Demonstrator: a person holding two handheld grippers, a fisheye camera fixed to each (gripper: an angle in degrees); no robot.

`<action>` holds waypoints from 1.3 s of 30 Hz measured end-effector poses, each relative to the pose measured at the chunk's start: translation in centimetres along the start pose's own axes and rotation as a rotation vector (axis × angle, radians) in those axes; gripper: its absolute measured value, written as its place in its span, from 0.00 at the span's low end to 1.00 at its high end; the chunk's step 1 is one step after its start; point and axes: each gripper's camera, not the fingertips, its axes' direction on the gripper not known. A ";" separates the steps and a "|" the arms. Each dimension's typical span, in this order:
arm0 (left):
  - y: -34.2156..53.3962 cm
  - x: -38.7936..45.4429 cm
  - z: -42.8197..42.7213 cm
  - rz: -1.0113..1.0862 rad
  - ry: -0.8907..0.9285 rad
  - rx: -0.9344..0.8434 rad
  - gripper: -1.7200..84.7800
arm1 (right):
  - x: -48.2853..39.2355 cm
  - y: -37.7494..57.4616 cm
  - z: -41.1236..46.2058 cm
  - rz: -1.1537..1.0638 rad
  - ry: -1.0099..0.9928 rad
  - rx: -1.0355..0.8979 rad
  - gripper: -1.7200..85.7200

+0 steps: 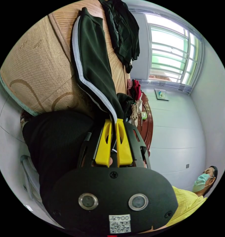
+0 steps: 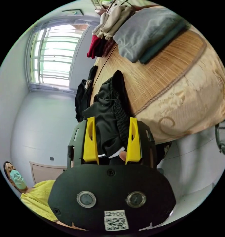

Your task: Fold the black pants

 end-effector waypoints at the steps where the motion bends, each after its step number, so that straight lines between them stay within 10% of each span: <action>1: 0.1 -0.1 -0.1 0.000 -0.003 0.000 0.07 | -0.1 -1.3 0.5 -0.020 0.025 -0.041 0.25; 29: 3.4 -0.7 -2.9 0.005 -0.050 0.001 0.07 | 5.3 0.6 5.1 -0.200 -0.162 -0.467 0.11; 39: 6.2 1.8 -3.6 0.234 -0.031 0.005 0.09 | -14.9 1.2 -2.2 -0.461 -0.633 -0.168 0.08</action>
